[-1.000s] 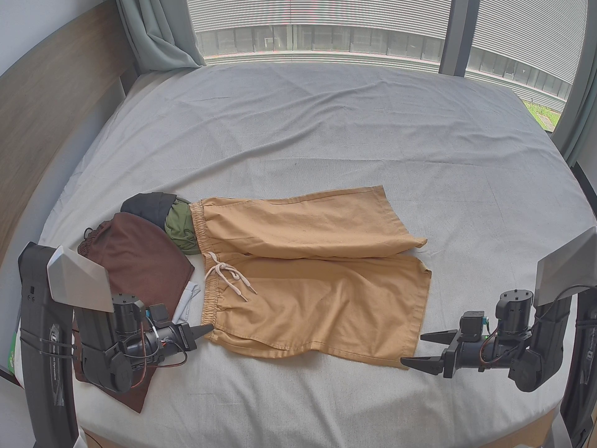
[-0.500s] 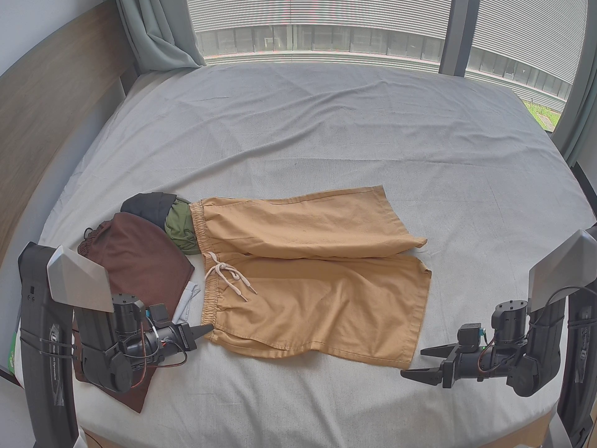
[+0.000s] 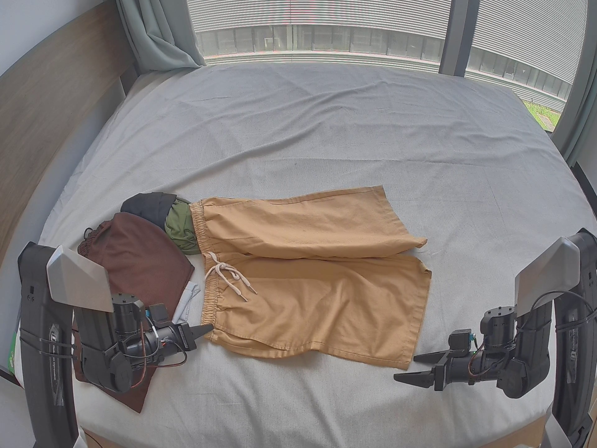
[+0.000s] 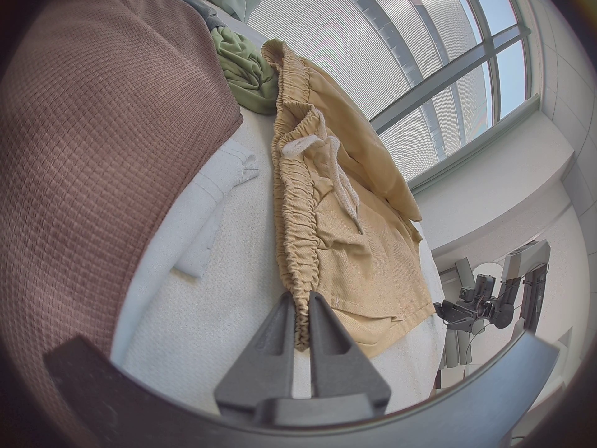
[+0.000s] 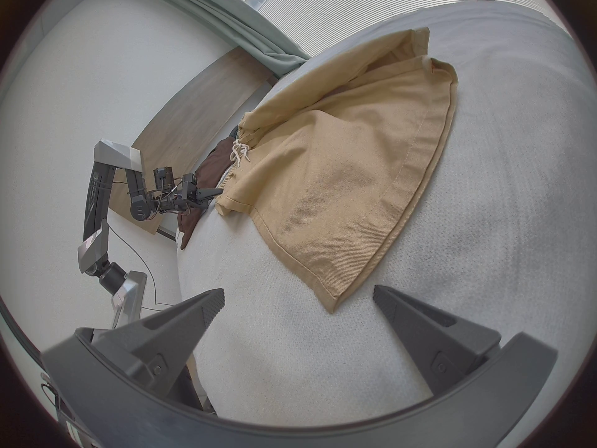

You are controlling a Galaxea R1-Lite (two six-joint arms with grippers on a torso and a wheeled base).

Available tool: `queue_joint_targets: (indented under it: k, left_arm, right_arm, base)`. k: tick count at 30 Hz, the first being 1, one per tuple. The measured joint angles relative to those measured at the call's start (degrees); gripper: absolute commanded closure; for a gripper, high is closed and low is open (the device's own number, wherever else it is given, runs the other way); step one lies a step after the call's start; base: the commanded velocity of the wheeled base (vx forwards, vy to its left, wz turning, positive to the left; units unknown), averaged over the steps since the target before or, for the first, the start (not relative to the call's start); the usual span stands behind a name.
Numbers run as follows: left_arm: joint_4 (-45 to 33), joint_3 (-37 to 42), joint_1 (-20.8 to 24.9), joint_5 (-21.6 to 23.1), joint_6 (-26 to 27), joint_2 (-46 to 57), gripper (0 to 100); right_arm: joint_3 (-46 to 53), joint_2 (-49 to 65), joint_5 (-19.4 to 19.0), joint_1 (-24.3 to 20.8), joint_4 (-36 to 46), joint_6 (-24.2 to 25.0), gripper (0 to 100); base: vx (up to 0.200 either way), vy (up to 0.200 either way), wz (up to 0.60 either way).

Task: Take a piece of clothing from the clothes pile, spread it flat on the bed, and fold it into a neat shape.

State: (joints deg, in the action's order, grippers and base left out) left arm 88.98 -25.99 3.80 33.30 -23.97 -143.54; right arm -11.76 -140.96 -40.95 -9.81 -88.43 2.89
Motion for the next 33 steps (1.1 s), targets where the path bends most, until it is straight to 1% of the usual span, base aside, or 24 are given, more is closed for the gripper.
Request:
queue_joint_targets:
  k: [6,12,13,33]
  left_arm:
    - [0.0,0.1,0.0,0.0,0.0,0.1,100]
    - [0.0,0.1,0.0,0.0,0.0,0.1,100]
    - [0.0,0.1,0.0,0.0,0.0,0.1,100]
    - [0.0,0.0,-0.3,0.0,0.0,0.1,100]
  right_arm:
    - [-1.3,-1.2,0.0,-1.7,-0.1,3.4,0]
    - [-2.9,-1.6,0.0,-3.3,-0.1,5.5,0]
    - [-3.1,-1.7,0.0,-3.3,0.0,5.5,100]
    - [-3.8,-1.5,0.5,-2.5,0.0,5.5,100]
  base:
    - [0.000,0.000,0.00]
    - [0.000,0.000,0.00]
    - [0.000,0.000,0.00]
    - [0.000,0.000,0.00]
